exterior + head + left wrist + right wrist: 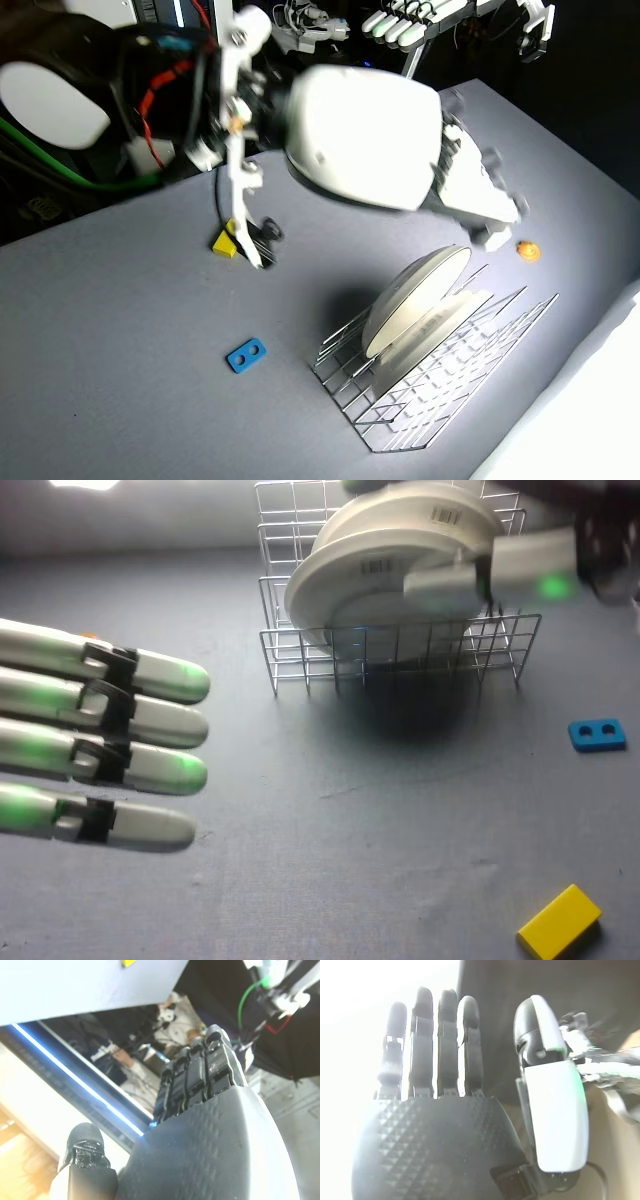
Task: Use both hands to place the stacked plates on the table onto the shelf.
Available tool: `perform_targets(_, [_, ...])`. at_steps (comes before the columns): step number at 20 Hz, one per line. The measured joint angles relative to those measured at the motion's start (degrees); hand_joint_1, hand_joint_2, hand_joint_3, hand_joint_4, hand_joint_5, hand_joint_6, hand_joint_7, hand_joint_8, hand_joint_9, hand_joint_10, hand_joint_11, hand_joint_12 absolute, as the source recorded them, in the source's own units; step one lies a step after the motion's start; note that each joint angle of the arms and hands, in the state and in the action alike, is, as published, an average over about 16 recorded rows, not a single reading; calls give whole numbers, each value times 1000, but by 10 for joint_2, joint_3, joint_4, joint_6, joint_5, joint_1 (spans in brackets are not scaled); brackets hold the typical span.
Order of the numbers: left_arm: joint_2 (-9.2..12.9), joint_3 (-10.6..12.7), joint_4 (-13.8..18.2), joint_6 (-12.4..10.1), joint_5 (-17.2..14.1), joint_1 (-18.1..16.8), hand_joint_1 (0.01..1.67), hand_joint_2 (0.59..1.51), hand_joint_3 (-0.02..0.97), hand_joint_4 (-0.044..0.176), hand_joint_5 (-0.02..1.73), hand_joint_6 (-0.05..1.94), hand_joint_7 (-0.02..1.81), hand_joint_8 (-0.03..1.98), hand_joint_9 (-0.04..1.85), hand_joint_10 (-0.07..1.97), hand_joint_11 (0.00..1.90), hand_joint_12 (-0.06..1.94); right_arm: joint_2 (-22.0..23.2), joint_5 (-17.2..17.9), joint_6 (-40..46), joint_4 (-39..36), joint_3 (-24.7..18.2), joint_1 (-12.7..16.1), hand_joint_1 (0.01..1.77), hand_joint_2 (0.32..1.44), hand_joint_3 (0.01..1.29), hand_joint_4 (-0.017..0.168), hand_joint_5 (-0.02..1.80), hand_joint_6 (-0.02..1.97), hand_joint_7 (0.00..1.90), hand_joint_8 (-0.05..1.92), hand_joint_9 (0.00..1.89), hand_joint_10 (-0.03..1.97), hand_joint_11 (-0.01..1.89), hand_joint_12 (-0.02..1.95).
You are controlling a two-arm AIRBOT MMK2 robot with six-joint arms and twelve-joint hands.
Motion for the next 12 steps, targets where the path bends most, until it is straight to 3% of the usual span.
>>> perform_targets(2, [0, -1, 1, 0, 0, 0, 21, 1161, 0, 5, 88, 57, 120, 59, 109, 52, 68, 113, 27, 4, 9, -35, -29, -10, 669, 1140, 10, 0, 658, 37, 711, 38, 660, 65, 158, 1234])
perform_targets(5, [0, -2, 1, 0, 1, -1, 21, 1166, 0, 4, 274, 380, 325, 386, 303, 362, 232, 444, 67, 16, 35, -87, -68, -30, 530, 1117, 10, 1, 709, 258, 784, 298, 736, 351, 291, 1364])
perform_targets(12, [0, -3, 2, 0, 2, -2, 21, 1180, -1, 4, 519, 730, 611, 739, 573, 700, 444, 839, 118, 28, 71, -145, -113, -61, 325, 1090, 10, 3, 809, 521, 926, 592, 880, 676, 527, 1494])
